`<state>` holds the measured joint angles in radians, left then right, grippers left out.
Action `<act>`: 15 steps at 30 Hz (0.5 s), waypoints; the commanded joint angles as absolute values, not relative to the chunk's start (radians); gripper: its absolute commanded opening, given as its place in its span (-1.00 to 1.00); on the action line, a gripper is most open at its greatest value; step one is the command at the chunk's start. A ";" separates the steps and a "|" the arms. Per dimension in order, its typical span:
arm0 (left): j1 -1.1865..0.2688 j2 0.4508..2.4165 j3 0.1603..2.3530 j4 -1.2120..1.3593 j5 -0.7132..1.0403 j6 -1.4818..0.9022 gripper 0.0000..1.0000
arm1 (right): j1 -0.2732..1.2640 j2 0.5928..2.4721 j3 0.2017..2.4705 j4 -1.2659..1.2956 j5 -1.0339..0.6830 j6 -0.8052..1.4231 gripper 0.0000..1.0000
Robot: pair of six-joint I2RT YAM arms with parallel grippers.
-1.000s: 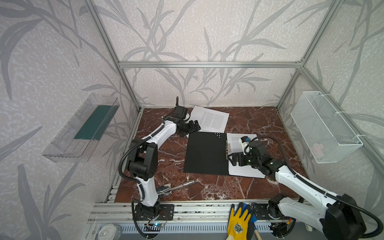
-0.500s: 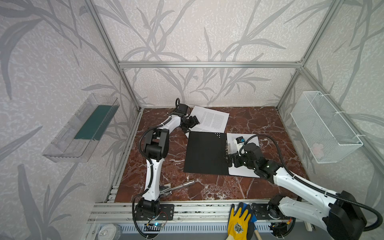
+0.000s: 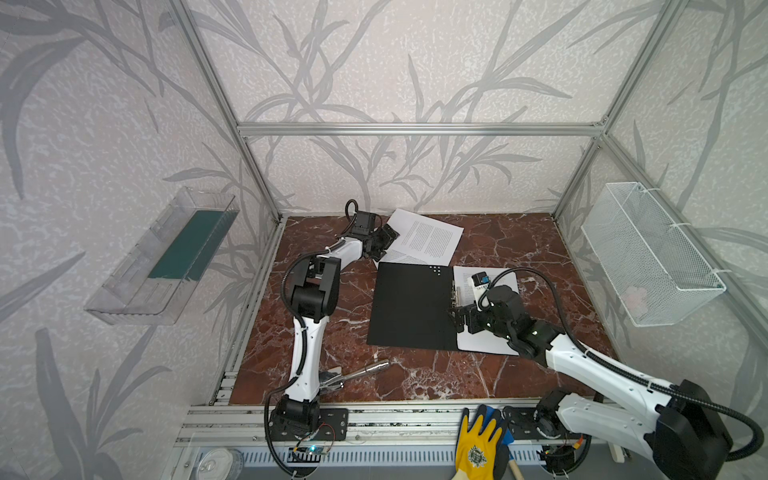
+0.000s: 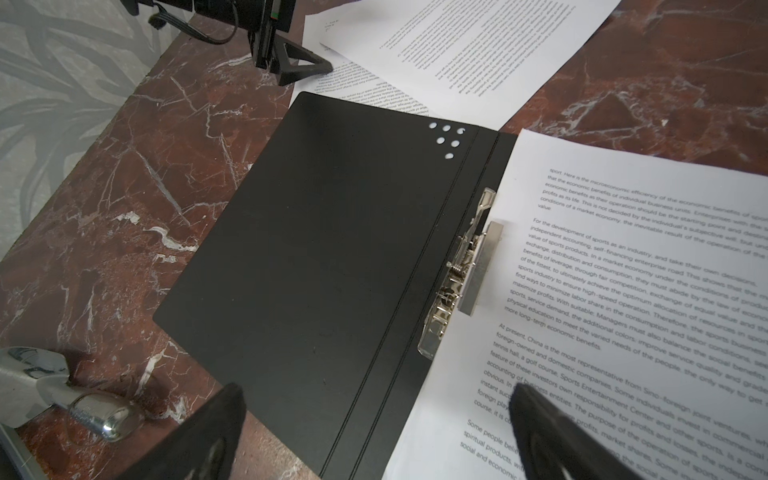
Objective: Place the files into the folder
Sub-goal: 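Reach the left gripper to a loose white sheet and grasp it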
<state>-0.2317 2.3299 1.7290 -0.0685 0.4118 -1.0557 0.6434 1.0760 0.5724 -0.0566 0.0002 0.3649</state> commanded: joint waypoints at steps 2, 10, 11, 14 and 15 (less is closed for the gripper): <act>-0.232 2.377 1.718 0.054 0.394 -1.131 0.78 | 0.648 1.086 0.557 -0.019 0.006 0.363 1.00; -0.230 2.406 1.697 0.324 0.428 -1.201 0.78 | 0.646 1.091 0.547 -0.008 0.011 0.358 1.00; -0.232 2.405 1.692 0.359 0.432 -1.207 0.77 | 0.647 1.094 0.545 -0.005 0.012 0.357 1.00; -0.238 2.398 1.676 0.462 0.436 -1.206 0.77 | 0.646 1.109 0.545 0.001 0.012 0.352 1.00; -0.239 2.401 1.677 0.492 0.443 -1.208 0.76 | 0.646 1.115 0.545 0.006 0.011 0.353 1.00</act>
